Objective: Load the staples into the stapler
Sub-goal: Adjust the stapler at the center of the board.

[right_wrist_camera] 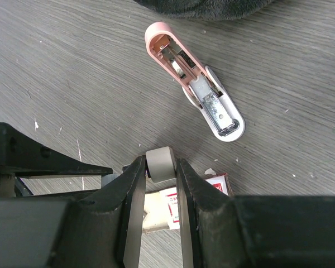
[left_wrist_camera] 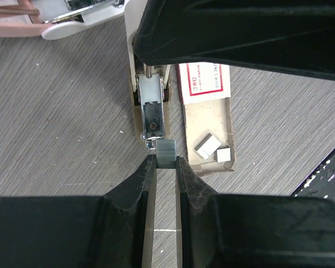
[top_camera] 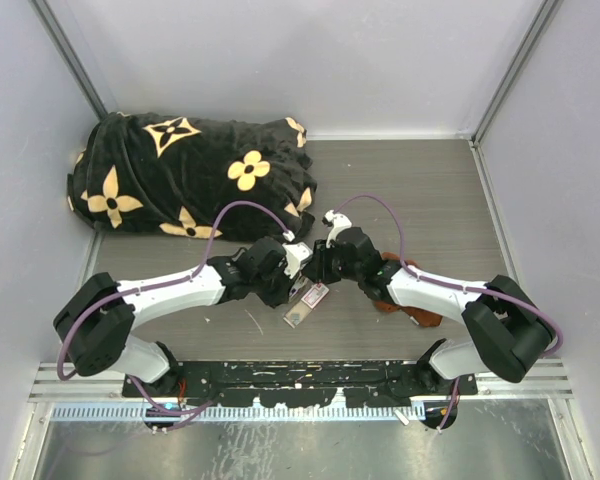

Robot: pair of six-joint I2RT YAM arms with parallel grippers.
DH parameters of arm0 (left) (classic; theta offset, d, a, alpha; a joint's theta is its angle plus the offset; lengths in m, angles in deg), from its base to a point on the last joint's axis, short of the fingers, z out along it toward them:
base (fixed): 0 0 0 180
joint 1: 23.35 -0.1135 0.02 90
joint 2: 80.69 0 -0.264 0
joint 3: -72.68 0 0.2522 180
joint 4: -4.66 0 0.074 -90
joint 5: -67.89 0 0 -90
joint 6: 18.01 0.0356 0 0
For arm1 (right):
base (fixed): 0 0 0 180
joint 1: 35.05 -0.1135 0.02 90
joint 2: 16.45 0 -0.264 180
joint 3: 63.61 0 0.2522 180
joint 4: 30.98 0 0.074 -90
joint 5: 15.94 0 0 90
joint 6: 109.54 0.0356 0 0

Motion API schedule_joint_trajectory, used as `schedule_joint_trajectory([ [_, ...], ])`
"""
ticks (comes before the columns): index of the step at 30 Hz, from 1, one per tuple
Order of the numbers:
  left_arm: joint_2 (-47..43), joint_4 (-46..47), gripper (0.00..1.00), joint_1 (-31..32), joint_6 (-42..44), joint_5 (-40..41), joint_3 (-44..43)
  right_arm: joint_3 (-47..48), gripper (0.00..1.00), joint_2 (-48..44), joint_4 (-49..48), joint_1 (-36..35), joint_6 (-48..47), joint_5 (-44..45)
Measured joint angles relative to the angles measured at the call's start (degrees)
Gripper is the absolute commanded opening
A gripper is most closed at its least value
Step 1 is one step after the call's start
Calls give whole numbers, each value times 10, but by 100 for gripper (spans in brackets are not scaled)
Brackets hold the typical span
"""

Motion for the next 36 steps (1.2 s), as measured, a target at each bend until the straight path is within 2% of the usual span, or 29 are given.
schedule_joint_trajectory([
  [16, 43, -30, 16, 0, 0, 0, -21, -5, 16, 0, -9, -10, 18, 15],
  [36, 56, -36, 14, 0, -3, 13, -25, -14, 16, 0, -15, -14, 23, 21],
])
